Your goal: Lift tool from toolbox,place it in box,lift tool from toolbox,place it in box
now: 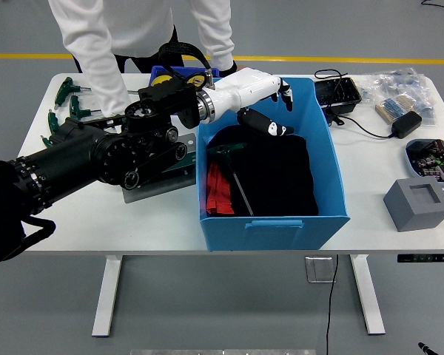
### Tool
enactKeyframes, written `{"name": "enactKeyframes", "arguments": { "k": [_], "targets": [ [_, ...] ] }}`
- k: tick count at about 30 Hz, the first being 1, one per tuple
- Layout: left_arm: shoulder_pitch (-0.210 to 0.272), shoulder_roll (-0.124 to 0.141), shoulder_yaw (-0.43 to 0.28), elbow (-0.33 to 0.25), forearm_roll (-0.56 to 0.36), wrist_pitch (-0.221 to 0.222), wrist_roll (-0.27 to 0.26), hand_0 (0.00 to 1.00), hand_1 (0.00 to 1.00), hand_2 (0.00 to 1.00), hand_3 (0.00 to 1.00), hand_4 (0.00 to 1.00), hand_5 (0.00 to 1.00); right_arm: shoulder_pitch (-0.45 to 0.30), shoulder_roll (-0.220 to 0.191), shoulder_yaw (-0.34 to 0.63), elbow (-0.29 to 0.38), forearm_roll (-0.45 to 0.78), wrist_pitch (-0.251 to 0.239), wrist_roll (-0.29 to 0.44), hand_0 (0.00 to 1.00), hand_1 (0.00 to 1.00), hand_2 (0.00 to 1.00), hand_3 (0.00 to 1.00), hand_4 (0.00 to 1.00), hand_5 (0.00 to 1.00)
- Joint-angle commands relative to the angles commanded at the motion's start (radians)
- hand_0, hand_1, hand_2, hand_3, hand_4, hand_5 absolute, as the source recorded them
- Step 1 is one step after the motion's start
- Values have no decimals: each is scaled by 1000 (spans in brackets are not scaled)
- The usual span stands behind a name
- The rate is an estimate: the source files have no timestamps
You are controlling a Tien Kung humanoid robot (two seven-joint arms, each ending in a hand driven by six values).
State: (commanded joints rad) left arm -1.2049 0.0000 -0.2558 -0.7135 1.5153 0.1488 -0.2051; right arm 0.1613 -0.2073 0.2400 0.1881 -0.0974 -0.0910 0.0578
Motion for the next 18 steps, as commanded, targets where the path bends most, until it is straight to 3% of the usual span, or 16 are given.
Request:
{"name": "enactKeyframes", "arguments": {
  "k": [5, 7, 8, 12, 18],
  "targets": [
    [66, 0, -154, -133, 137, -6, 41, 775, 734, 812, 633, 810, 588, -13, 4, -8, -2, 19, 1, 4, 714, 701, 769, 620, 837, 749],
    [98, 24, -214, -197, 181, -17, 72, 775, 734, 812, 633, 810, 588, -19, 6, -8, -2, 23, 1, 4, 714, 701, 769, 620, 837, 749],
    [118, 41, -243, -231, 213, -28, 92, 789, 728, 742, 637, 817, 603, -23, 7, -6, -3, 24, 1, 4, 714, 700, 768, 621, 837, 749],
    [179, 96, -319, -334, 305, -52, 136, 789, 728, 742, 637, 817, 603, -32, 11, -11, -6, 37, 0, 5, 714, 700, 768, 621, 837, 749],
    [264, 162, -420, -433, 333, -57, 187, 790, 726, 739, 643, 819, 612, -38, 13, -23, -7, 65, 1, 10, 713, 698, 767, 621, 837, 749]
  ]
}}
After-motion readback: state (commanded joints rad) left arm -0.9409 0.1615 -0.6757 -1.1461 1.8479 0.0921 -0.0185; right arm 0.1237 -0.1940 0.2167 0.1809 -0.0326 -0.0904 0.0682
